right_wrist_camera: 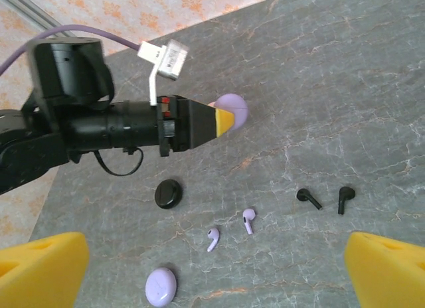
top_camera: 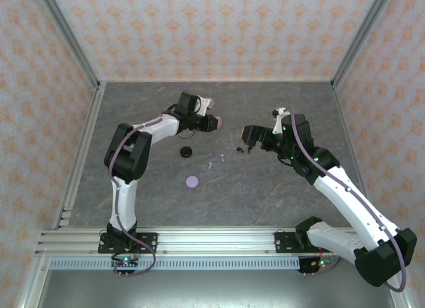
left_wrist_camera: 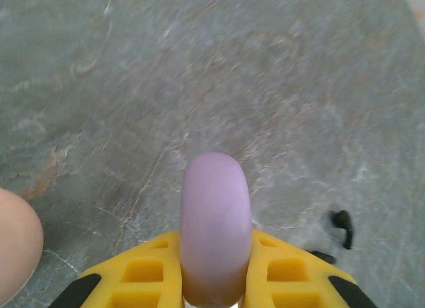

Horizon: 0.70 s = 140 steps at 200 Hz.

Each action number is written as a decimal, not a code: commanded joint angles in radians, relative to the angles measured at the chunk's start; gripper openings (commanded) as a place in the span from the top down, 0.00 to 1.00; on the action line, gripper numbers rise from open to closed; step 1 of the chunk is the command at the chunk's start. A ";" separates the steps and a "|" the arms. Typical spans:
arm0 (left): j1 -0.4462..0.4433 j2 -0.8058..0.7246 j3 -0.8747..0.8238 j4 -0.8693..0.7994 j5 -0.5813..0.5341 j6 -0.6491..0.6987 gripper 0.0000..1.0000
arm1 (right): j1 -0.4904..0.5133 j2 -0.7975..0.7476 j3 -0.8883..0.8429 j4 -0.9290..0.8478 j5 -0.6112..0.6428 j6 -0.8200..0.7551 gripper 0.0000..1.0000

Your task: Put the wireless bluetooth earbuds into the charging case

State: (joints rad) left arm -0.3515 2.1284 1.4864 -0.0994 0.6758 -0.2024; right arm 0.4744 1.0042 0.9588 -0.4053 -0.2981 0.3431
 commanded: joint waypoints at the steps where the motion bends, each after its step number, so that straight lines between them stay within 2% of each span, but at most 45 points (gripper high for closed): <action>1: -0.001 0.029 0.085 -0.100 -0.003 -0.030 1.00 | -0.003 -0.015 -0.018 -0.018 0.040 -0.013 0.01; 40: 0.000 0.104 0.154 -0.134 0.001 -0.044 0.95 | -0.003 -0.013 -0.035 -0.009 0.039 -0.016 0.01; 118: 0.000 0.091 0.168 -0.192 -0.044 -0.016 0.65 | -0.003 -0.001 -0.028 -0.044 0.038 -0.026 0.01; 140: 0.000 0.075 0.170 -0.215 -0.058 -0.002 0.61 | -0.003 0.010 -0.014 -0.087 0.059 -0.033 0.01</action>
State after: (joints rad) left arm -0.3515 2.2360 1.6264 -0.2539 0.6533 -0.2340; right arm 0.4744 1.0050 0.9226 -0.4290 -0.2794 0.3355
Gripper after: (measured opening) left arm 0.381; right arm 0.992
